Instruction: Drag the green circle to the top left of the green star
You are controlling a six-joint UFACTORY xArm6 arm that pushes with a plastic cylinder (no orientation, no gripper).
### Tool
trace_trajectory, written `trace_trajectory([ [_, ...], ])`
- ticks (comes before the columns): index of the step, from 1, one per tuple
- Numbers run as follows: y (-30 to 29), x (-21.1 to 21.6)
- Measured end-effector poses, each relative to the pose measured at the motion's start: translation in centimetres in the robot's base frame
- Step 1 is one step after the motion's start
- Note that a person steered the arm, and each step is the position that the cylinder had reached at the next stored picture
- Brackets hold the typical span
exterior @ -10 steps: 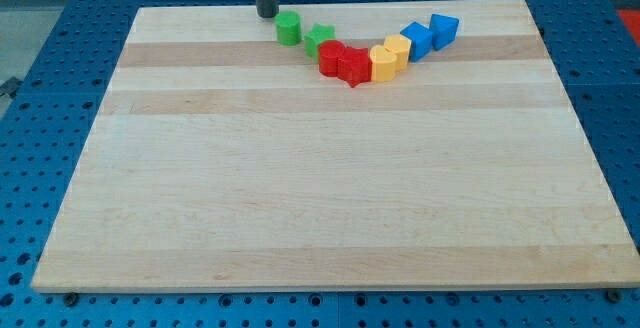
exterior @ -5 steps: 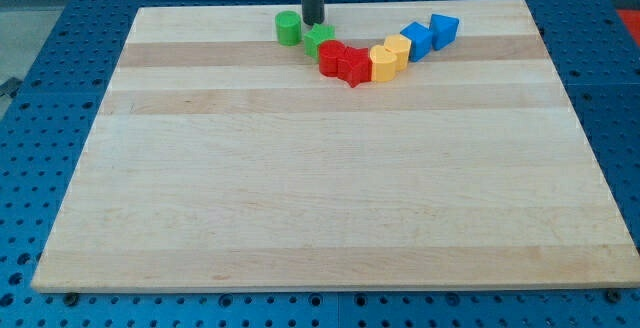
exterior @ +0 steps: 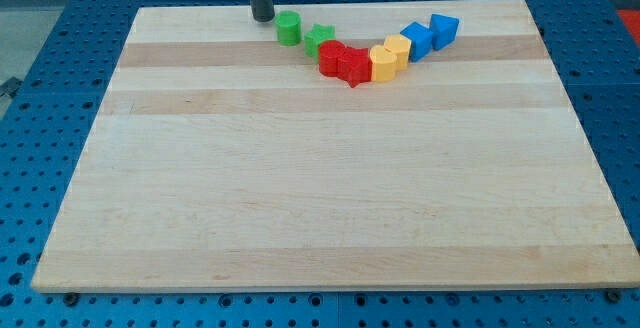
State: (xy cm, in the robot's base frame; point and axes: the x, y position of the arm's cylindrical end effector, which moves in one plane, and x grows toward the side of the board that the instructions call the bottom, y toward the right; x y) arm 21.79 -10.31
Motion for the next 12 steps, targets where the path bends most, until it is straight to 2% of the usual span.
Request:
trace_trajectory([
  [12, 9.1, 2.0],
])
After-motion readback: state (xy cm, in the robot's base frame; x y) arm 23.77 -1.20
